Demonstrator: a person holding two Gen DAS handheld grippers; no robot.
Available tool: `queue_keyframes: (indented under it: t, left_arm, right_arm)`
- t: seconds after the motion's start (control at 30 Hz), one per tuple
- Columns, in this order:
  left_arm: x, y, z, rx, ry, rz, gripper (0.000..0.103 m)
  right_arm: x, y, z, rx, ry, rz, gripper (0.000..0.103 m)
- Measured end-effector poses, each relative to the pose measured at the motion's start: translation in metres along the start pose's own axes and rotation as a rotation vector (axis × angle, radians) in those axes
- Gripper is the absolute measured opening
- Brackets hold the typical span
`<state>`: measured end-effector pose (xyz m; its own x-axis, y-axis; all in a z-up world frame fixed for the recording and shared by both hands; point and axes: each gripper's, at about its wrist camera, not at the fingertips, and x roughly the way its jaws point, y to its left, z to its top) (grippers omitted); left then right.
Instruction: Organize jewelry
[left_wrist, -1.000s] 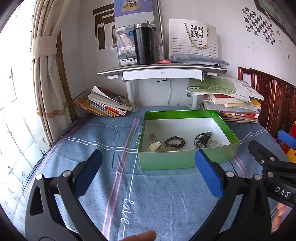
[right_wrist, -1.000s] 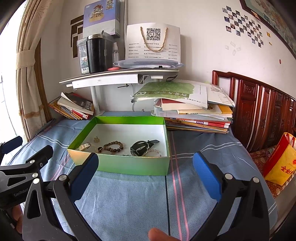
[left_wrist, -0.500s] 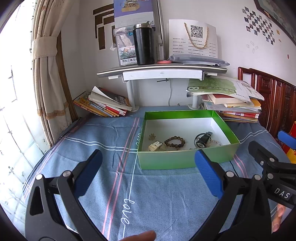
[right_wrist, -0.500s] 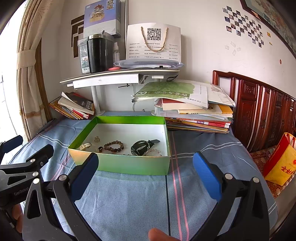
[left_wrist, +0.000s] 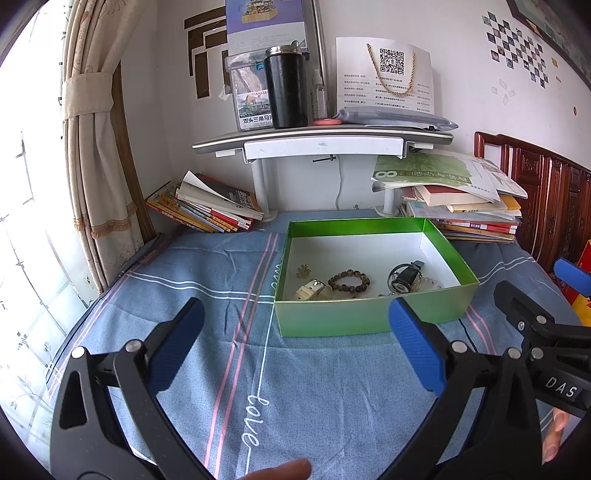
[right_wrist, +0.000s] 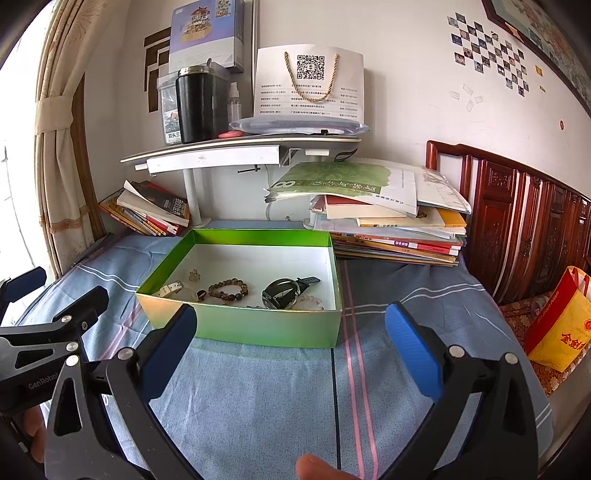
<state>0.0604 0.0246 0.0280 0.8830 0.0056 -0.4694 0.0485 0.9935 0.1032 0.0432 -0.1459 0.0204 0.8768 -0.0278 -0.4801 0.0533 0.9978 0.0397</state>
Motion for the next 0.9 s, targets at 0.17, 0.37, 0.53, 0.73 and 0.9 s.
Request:
queue_keyframes:
  t: [0.17,0.37,0.53,0.73,0.9]
  left_arm:
    - [-0.0006,0.0007,-0.0012,0.000,-0.002,-0.003,0.099]
    - [0.0024,0.0031,-0.0023,-0.009,0.014,-0.004,0.099]
    - [0.0031,0.0041,-0.0011,-0.005,0.014,-0.005,0.099]
    - [0.0029,0.0036,-0.0013,-0.004,0.014,-0.004,0.099]
    - [0.0026,0.0029,-0.0018,-0.003,0.014,-0.001,0.099]
  right_arm:
    - [0.0001,0.0016,-0.0005,-0.007,0.002,0.002,0.100]
    - [0.0019,0.0017,-0.0004,-0.013,0.007,0.005,0.100]
    - [0.0029,0.0024,-0.0007,-0.019,0.012,0.008,0.100]
    - [0.0038,0.0031,-0.0012,-0.022,0.015,0.007,0.100]
    - [0.0042,0.0028,-0.0014,-0.021,0.017,0.008,0.100]
